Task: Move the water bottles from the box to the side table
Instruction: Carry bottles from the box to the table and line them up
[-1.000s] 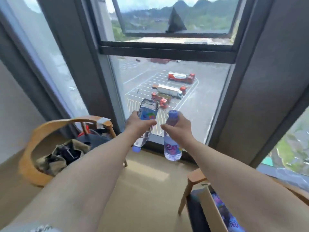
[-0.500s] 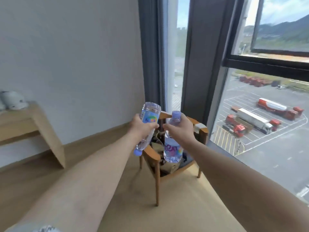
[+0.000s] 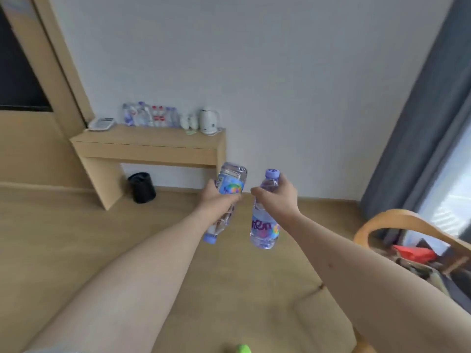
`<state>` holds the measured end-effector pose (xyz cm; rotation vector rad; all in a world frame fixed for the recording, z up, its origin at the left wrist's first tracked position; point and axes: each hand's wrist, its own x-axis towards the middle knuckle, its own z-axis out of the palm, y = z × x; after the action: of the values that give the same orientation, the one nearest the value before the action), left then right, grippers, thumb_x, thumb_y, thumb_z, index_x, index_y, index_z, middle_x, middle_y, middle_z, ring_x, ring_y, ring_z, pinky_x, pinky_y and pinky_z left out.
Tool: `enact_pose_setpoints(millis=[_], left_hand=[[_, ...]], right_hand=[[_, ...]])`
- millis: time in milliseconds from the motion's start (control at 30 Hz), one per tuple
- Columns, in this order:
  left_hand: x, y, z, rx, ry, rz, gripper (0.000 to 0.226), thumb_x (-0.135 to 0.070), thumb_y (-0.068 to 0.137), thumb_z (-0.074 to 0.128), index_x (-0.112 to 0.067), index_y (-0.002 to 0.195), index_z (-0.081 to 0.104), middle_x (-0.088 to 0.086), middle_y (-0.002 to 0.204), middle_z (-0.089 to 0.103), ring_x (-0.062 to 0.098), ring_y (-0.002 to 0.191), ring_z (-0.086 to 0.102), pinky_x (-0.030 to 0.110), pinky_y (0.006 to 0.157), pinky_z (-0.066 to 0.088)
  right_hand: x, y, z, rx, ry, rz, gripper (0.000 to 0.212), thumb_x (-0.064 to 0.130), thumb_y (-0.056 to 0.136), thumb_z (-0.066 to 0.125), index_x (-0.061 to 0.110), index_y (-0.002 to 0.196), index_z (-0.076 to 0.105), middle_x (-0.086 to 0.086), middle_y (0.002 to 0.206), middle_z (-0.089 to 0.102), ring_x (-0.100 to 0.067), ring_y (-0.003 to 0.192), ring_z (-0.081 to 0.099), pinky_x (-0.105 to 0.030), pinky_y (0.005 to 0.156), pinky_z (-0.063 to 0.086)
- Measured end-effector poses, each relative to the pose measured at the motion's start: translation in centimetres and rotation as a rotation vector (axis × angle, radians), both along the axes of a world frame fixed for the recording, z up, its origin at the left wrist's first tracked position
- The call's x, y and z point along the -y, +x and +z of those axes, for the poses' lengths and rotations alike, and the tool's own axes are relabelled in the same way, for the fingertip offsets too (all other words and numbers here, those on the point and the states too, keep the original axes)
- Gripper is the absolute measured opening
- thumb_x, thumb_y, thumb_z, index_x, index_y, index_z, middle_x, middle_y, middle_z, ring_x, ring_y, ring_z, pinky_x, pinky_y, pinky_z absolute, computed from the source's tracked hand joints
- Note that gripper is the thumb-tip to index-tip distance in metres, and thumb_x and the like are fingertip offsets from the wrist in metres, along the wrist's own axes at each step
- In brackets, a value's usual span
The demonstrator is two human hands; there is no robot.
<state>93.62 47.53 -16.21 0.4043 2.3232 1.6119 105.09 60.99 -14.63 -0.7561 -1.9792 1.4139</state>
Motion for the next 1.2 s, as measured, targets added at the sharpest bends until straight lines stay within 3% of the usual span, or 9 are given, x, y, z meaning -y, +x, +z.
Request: enact_pose_setpoints(millis=[133,267,400,533,900,1200], left_hand=[[3.2,-8.7,0.6,-0.059,-0.044,0.162,0.060,-0.050,0.047,0.086,-0.030,0.095,0.057,-0.006,0.089,0.071,0.013,0.072,0.072,0.032,0.062,0.060],[5.3,-17.1,2.5,-0.031,-0.074,0.283,0.064,-0.048,0.044,0.085,-0.028,0.099,0.059,0.000,0.092,0.075,0.022,0.080,0.076,0.045,0.075,0.064],[7.6,-24.1,4.1,-0.038,-0.060,0.384,0.064,-0.048,0.039,0.086,-0.030,0.094,0.059,-0.005,0.081,0.076,0.013,0.062,0.075,0.038,0.063,0.065],[10.2,-29.7,4.2,-0.014,-0.061,0.451,0.068,-0.050,0.038,0.085,-0.030,0.096,0.057,-0.004,0.087,0.075,0.019,0.071,0.076,0.046,0.071,0.065],[17.1,-49.3,1.4,0.016,-0.034,0.504,0.066,-0.048,0.042,0.087,-0.031,0.098,0.056,-0.004,0.092,0.075,0.018,0.076,0.076,0.044,0.073,0.065],[22.6,-68.9,3.0,0.010,-0.070,0.436,0.065,-0.050,0.044,0.085,-0.032,0.099,0.057,-0.004,0.091,0.076,0.019,0.077,0.076,0.042,0.073,0.064]], right_hand=[[1.4,-11.0,-0.1,-0.045,-0.009,0.147,0.029,0.018,0.074,0.078,0.031,0.087,0.055,0.005,0.087,0.068,-0.022,0.091,0.071,-0.041,0.085,0.058],[2.2,-21.7,0.7,-0.028,-0.032,0.269,0.030,0.026,0.069,0.077,0.021,0.093,0.060,0.001,0.090,0.071,-0.022,0.087,0.070,-0.039,0.079,0.058],[3.7,-31.0,1.8,-0.031,-0.071,0.372,0.029,0.028,0.068,0.079,0.022,0.089,0.061,0.004,0.090,0.070,-0.019,0.085,0.070,-0.036,0.075,0.057],[6.0,-38.3,2.1,-0.018,-0.068,0.453,0.029,0.025,0.069,0.080,0.018,0.091,0.061,0.002,0.088,0.071,-0.019,0.084,0.070,-0.035,0.074,0.056],[12.6,-58.8,0.0,0.022,0.037,0.528,0.028,0.028,0.073,0.081,0.019,0.090,0.061,0.003,0.087,0.070,-0.016,0.082,0.067,-0.030,0.067,0.052],[17.9,-77.0,1.7,0.027,0.011,0.460,0.029,0.026,0.074,0.081,0.017,0.092,0.059,0.004,0.082,0.066,-0.020,0.081,0.065,-0.038,0.074,0.053]])
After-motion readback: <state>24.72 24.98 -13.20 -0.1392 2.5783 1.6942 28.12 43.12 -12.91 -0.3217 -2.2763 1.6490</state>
